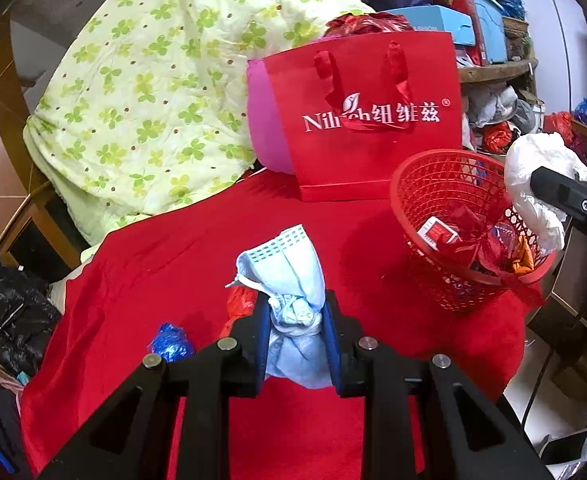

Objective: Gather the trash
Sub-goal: 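Lift and carry the mask and foil ball to the red mesh basket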

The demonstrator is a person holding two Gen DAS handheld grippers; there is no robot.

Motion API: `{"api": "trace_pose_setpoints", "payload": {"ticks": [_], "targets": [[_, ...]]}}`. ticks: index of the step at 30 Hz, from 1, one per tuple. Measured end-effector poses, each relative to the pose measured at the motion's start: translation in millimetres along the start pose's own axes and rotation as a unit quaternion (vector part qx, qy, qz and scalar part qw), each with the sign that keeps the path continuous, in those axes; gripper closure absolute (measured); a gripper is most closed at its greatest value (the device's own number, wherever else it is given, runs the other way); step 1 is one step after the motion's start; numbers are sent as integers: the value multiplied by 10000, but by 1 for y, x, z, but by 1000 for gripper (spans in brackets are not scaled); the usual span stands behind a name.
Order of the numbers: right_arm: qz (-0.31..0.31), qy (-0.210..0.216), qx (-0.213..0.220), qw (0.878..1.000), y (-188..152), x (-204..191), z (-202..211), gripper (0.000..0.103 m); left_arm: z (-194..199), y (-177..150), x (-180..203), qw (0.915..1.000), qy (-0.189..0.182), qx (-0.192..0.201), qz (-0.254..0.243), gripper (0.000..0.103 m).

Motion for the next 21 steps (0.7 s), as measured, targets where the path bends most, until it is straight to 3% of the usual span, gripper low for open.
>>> {"api": "trace_pose_setpoints", "payload": {"ticks": [9,21], "targets": [[-229,-356,165,9990,7,41,13,70,-11,16,30,9994,-209,7,-264,77],[-502,-954,322,9937,10,96,35,70,-25,23,67,9947,-972,-284,-175,77]]}}
Point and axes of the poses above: each gripper's, at about its wrist camera, not at the fingertips, and z roughly against the way its jaws point, x to its right, y to its top, the point moved 6 cm from there along -z, roughly the way its jaws point, and after that the axes turned 1 degree about -z, right-handed, at the moved point
